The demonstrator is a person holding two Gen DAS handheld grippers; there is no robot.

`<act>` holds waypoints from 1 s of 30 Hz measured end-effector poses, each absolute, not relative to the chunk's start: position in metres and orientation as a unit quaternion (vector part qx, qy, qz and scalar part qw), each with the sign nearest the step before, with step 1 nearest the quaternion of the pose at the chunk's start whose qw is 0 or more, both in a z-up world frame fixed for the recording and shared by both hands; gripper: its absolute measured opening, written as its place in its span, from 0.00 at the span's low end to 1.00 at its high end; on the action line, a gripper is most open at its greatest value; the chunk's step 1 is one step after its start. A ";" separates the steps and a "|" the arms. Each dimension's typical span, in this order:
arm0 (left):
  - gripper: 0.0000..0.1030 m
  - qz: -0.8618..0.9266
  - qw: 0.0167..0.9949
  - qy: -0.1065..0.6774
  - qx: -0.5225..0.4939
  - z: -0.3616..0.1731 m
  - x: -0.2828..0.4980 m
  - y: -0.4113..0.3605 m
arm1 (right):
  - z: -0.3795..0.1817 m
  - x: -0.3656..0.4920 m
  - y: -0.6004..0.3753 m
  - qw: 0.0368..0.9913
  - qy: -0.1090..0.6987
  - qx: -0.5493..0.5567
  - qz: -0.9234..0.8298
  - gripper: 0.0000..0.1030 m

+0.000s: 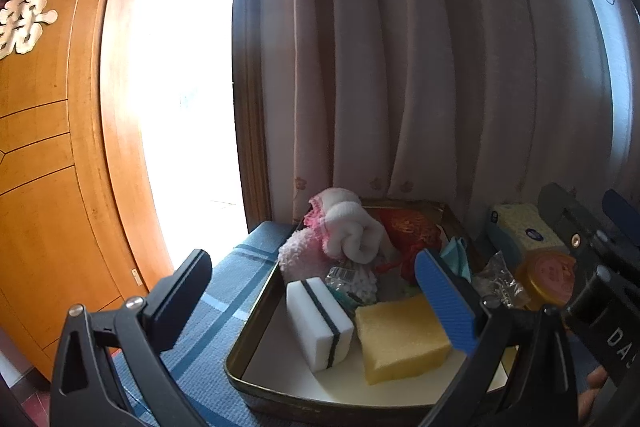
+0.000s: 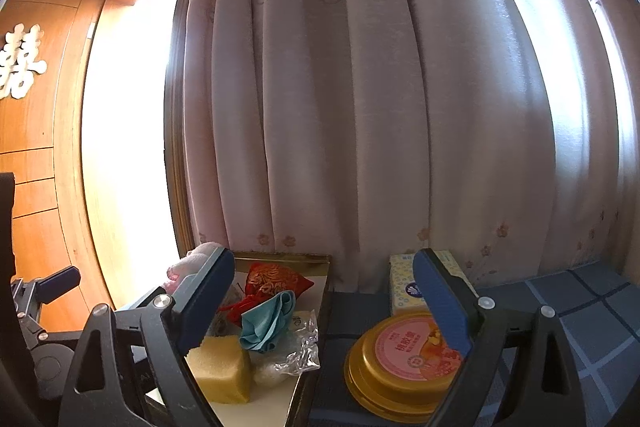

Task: Organize soft objects

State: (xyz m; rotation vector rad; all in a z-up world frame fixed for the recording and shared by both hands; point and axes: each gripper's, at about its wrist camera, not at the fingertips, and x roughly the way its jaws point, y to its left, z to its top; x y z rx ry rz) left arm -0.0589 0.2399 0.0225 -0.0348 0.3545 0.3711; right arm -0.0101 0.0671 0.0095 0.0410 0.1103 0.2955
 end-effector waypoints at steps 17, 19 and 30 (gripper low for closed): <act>1.00 0.180 0.968 0.176 -0.017 0.023 -0.061 0.243 | 0.010 -0.011 0.066 0.987 0.053 0.019 0.147 0.90; 1.00 0.179 0.968 0.176 -0.017 0.023 -0.061 0.244 | 0.010 -0.011 0.066 0.988 0.054 0.019 0.147 0.90; 1.00 0.178 0.968 0.176 -0.016 0.023 -0.061 0.244 | 0.009 -0.011 0.066 0.987 0.053 0.019 0.148 0.90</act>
